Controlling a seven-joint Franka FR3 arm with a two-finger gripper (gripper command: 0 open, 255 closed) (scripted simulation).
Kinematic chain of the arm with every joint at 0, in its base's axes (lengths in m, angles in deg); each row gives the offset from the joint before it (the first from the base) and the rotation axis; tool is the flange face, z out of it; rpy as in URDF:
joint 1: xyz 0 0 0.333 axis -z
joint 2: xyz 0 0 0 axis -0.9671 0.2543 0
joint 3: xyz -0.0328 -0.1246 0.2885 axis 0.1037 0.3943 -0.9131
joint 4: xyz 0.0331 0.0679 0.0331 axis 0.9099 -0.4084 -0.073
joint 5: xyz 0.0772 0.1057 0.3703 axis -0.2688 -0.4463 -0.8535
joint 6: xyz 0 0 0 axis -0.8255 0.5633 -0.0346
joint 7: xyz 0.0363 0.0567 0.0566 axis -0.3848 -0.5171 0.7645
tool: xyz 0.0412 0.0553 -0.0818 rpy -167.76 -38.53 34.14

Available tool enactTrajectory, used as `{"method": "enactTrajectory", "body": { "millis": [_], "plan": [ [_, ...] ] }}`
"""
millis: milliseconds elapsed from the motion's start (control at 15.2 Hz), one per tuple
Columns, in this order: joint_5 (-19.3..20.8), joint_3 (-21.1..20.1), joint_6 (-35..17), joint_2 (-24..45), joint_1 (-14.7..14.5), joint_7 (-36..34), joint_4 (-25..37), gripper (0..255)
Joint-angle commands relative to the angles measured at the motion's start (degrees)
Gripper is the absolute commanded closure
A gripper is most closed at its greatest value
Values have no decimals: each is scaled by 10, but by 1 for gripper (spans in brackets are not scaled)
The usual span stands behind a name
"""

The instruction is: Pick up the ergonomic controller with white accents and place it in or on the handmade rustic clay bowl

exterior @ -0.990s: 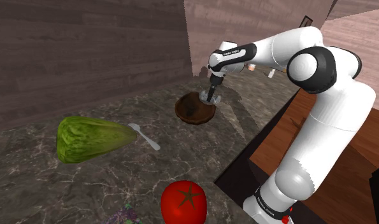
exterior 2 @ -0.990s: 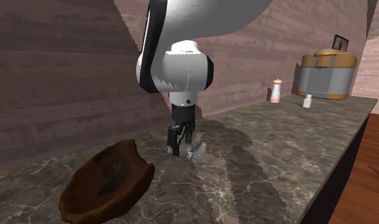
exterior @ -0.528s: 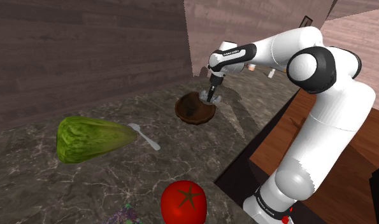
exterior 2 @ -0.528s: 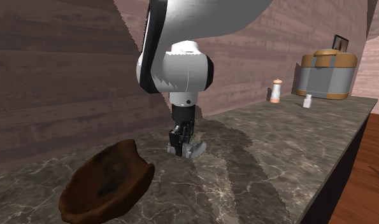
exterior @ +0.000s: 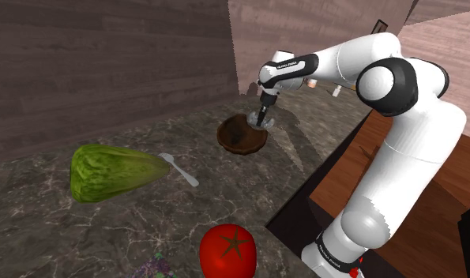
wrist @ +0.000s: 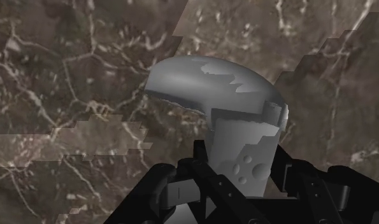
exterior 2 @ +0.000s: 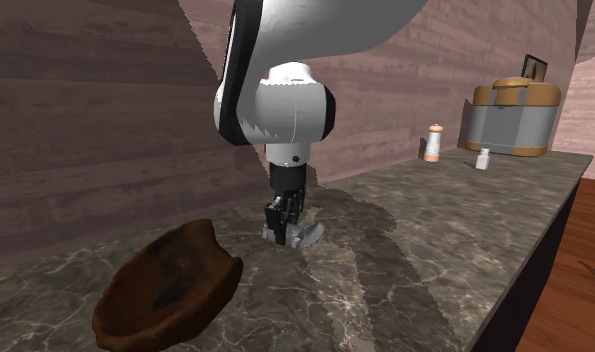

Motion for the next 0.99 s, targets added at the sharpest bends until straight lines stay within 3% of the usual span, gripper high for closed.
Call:
{"method": "enactTrajectory", "body": {
  "millis": [0, 924],
  "plan": [
    [2, 0, 11, -4, 0, -1, 8, 255],
    [14, 2, 113, -31, -1, -11, 83, 255]
  ]
}}
